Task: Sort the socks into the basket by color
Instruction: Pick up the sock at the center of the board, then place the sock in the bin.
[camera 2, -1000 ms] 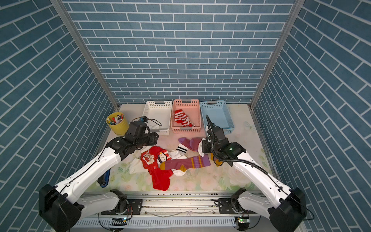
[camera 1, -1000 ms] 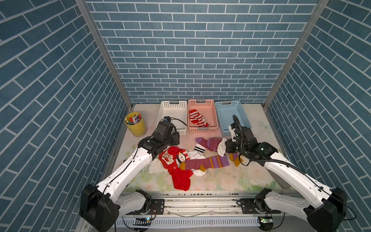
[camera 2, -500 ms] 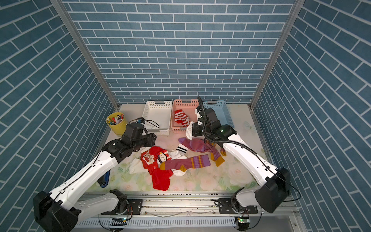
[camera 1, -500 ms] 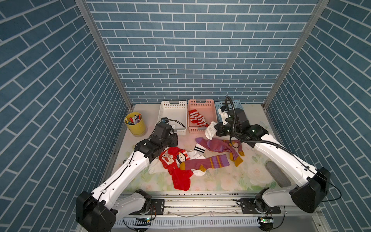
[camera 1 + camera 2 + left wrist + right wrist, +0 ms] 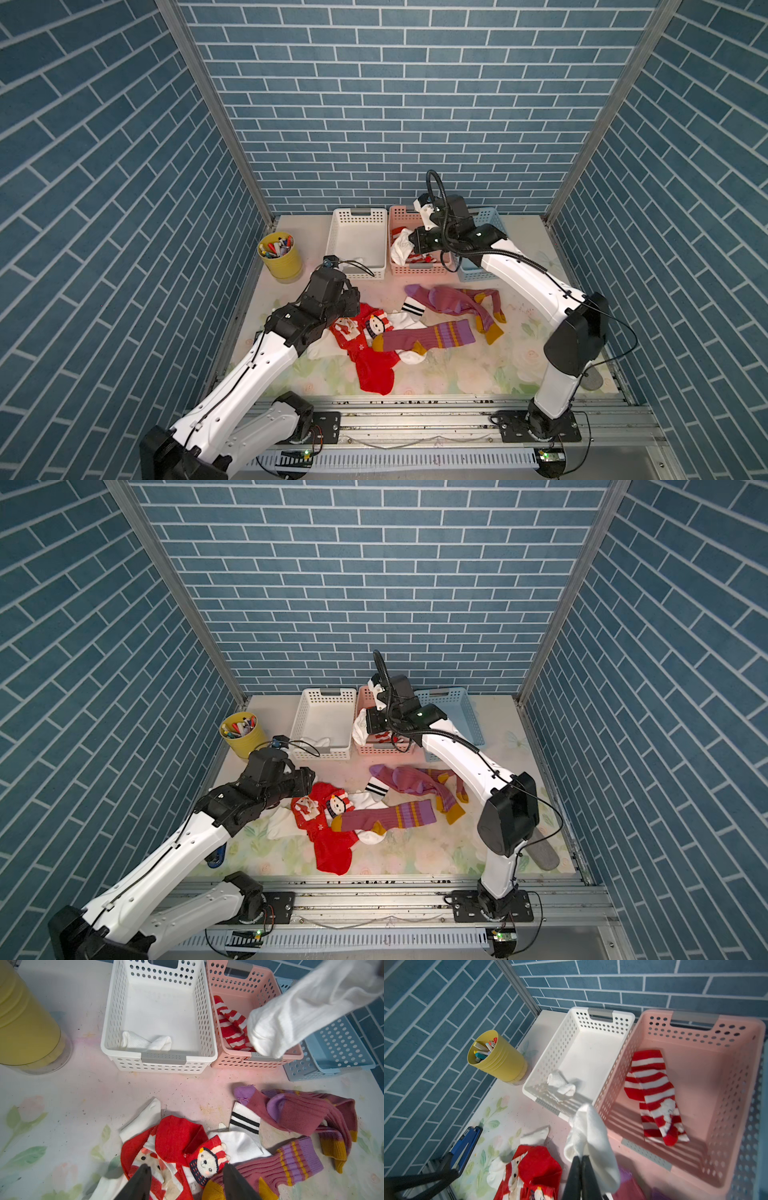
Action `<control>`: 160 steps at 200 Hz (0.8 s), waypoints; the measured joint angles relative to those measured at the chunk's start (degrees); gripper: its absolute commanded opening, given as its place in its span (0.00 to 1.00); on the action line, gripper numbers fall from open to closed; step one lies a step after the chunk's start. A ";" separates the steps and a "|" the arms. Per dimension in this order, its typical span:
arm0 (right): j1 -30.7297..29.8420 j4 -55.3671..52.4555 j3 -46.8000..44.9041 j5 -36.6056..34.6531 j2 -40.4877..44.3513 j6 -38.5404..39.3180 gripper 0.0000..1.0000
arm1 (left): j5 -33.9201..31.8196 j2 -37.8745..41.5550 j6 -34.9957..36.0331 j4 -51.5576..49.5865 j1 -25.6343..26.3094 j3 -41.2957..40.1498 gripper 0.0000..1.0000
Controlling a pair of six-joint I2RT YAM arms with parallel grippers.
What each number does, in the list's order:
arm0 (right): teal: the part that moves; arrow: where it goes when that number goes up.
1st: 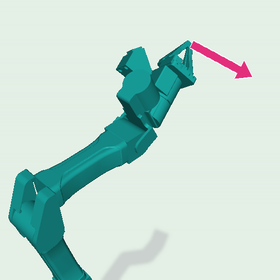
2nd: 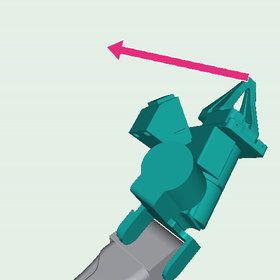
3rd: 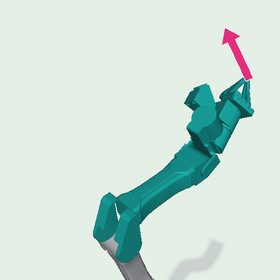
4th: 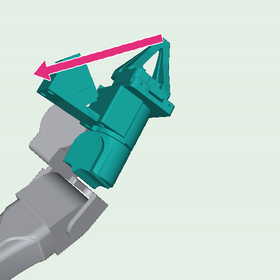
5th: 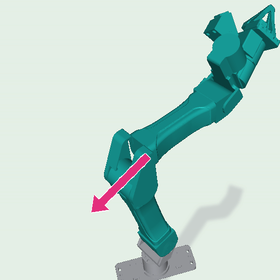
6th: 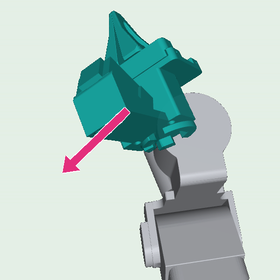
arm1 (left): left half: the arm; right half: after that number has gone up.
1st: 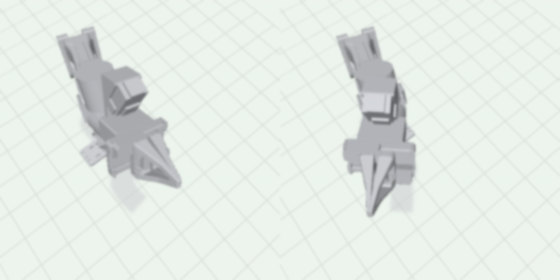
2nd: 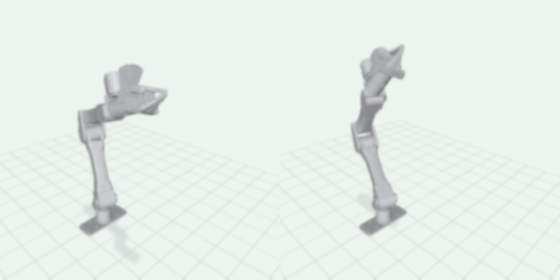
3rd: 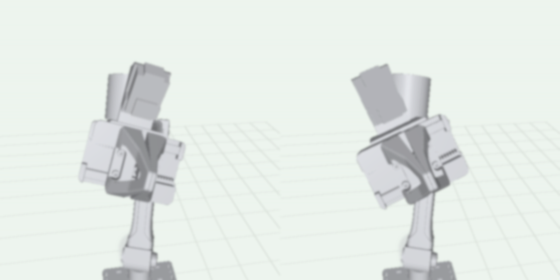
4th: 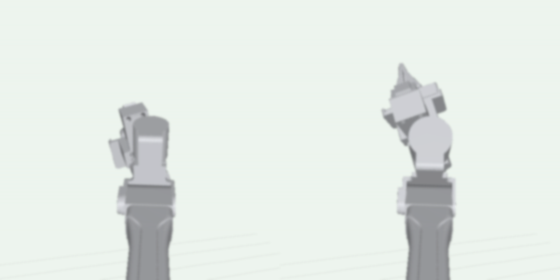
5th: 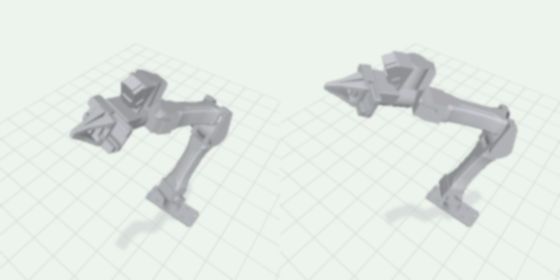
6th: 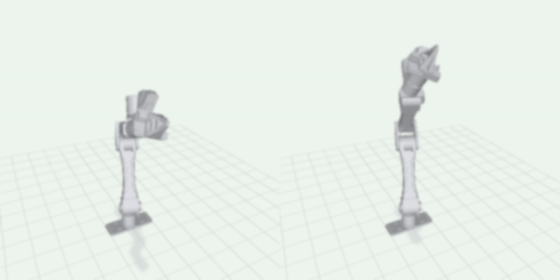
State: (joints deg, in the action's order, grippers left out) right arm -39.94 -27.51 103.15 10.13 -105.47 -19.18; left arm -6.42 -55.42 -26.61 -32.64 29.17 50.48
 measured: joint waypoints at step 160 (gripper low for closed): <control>-3.04 -10.97 45.00 6.10 -37.81 1.60 0.10 | -1.11 4.81 -0.66 -2.64 0.00 -3.21 0.62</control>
State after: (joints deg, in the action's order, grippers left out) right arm -42.98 -38.48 148.16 16.23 -143.28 -17.58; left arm -7.53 -50.61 -27.27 -35.29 29.17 47.27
